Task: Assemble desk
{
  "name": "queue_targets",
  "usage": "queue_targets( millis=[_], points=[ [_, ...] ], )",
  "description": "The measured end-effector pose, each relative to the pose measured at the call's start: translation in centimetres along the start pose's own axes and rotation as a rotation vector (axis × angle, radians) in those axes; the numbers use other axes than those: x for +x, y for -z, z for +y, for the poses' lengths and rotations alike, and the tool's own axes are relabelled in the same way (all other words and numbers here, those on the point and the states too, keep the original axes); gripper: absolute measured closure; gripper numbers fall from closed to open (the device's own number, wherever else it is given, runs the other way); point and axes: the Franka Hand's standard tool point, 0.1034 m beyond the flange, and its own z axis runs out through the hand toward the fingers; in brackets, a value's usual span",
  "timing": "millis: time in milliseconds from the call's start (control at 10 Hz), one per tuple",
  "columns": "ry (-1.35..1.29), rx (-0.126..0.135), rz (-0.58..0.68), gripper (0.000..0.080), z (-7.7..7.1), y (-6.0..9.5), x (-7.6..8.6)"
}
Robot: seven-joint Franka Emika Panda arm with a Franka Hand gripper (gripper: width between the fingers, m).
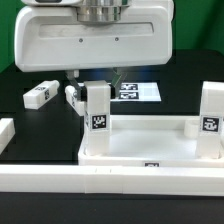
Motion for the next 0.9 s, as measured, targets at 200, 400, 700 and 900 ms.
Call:
queue_targets(
  millis=[200,400,700,900],
  points=[
    [-0.119,0.004,0.001,0.0509,0.05,-0.02,-0.04],
    [-0.295,0.021,0.008,0.0509,0.11,-0.06,-0.07],
    [-0.596,0.046,0.015,0.0509,0.31,-0.14,-0.17],
    [-0.762,0.042,0.005,0.0509,0.79,-0.16,-0.58]
  ],
)
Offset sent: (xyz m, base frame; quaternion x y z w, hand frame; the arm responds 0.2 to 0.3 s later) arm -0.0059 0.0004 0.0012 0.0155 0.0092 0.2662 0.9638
